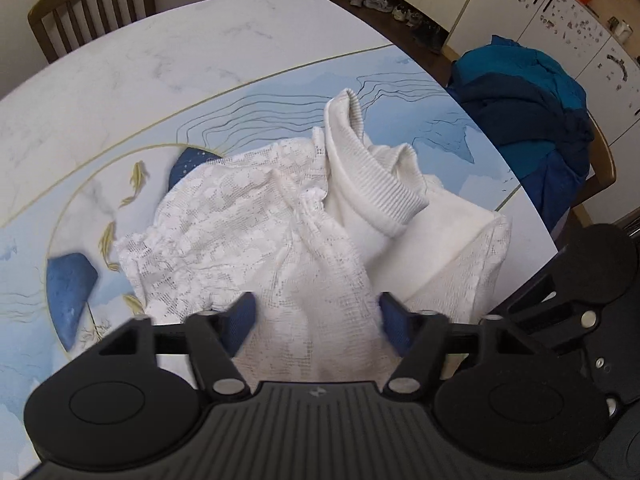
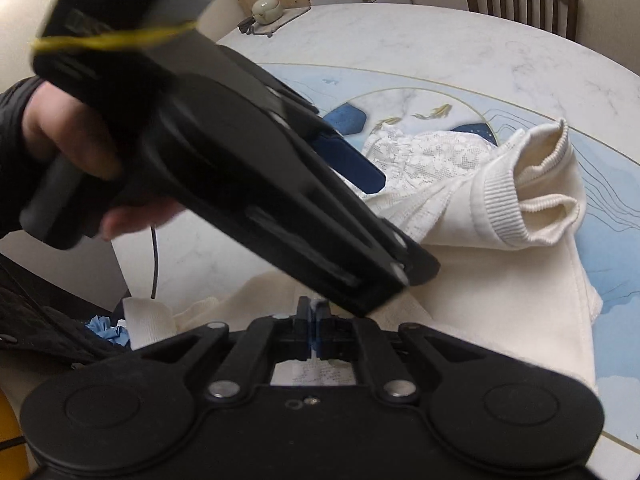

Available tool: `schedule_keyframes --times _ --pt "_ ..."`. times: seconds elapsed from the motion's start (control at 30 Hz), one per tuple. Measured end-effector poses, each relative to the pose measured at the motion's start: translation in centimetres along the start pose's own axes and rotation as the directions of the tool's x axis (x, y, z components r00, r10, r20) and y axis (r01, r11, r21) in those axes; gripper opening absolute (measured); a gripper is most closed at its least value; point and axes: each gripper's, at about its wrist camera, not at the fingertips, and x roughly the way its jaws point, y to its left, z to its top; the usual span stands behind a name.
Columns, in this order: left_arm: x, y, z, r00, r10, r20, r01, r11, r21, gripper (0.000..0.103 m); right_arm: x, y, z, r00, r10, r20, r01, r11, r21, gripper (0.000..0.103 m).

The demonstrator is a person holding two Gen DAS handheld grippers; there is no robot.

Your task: Fold clothes

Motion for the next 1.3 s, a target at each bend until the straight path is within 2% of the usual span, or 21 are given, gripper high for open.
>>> schedule_keyframes --times 0.03,0.07,0.1,0.13,0.23,0.3,0.4,0.57,0.63,0.7,0.87,1.03,1.07,1.17,1.23,1.3 --pt "-0.1 0.4 -0.2 1.0 -0.004 -0.002 0.004 1.0 -0.018 0.031 0.0 -0.1 -0.1 1.0 -0.003 0.002 0.003 1.0 0.001 0.064" --pt "-0.2 0.8 -0.3 1.0 -0.012 0.006 0.013 0.999 -0.03 0.03 0.0 -0.1 -0.1 1.0 -0.005 0.003 0.005 1.0 0.002 0.067" --pt "-0.4 1.2 -0.5 1.0 -0.02 0.015 0.021 0.999 -0.042 0.022 -0.1 -0.2 -0.2 1.0 -0.008 0.005 0.008 1.0 0.003 0.081" --pt "-0.6 1.5 -0.7 0.999 -0.026 0.024 0.028 0.998 -0.054 0.011 -0.1 -0.3 -0.3 1.0 -0.008 0.009 0.008 1.0 0.005 0.084" --pt "-1.4 1.8 -1.2 0.997 0.011 0.077 -0.004 0.996 -0.089 0.009 0.0 -0.2 0.1 0.999 -0.029 0.031 0.029 1.0 0.007 0.103" --pt "-2.4 2.7 -1.6 0.993 0.022 0.118 -0.005 0.99 -0.14 0.008 -0.2 -0.2 0.3 0.997 -0.065 0.052 0.064 0.998 0.009 0.103" --pt "-4.6 5.5 -3.0 0.983 0.057 0.174 -0.011 0.967 -0.253 0.007 -1.1 -0.7 0.9 0.986 -0.149 0.078 0.148 0.989 0.017 0.103" --pt "-6.8 11.5 -6.7 0.975 0.131 0.181 -0.038 0.896 -0.442 0.007 -2.9 -3.4 1.8 0.967 -0.222 0.123 0.206 0.97 0.13 0.103" --pt "-7.8 13.1 -7.5 0.966 0.168 0.195 -0.055 0.875 -0.482 0.007 -2.8 -4.4 2.1 0.949 -0.292 0.119 0.275 0.951 0.144 0.103" --pt "-8.8 14.7 -8.2 0.956 0.207 0.208 -0.071 0.851 -0.521 0.007 -2.9 -5.4 2.2 0.943 -0.317 0.104 0.293 0.936 0.194 0.103" --pt "-13.5 19.3 -10.9 0.909 0.341 0.239 -0.132 0.78 -0.612 0.007 -2.6 -6.6 2.5 0.943 -0.317 0.097 0.277 0.915 0.294 0.103" --pt "-18.6 25.9 -14.8 0.841 0.498 0.209 -0.22 0.669 -0.71 0.007 0.4 -4.6 4.4 0.965 -0.25 0.074 0.224 0.941 0.254 0.103" --pt "-19.4 27.3 -15.5 0.826 0.529 0.196 -0.242 0.646 -0.724 0.007 1.2 -3.9 4.9 0.966 -0.248 0.066 0.226 0.943 0.243 0.103" --pt "-21.3 32.3 -17.6 0.793 0.589 0.154 -0.28 0.577 -0.767 0.007 4.0 -1.9 6.5 0.967 -0.254 0.036 0.24 0.946 0.219 0.103" --pt "-22.4 35.8 -18.7 0.772 0.623 0.129 -0.311 0.546 -0.778 0.007 6.1 -0.7 7.5 0.964 -0.267 0.009 0.259 0.942 0.214 0.103" --pt "-22.8 39.1 -19.2 0.76 0.642 0.103 -0.331 0.518 -0.789 0.007 8.0 0.0 8.2 0.951 -0.307 -0.037 0.308 0.929 0.206 0.103"
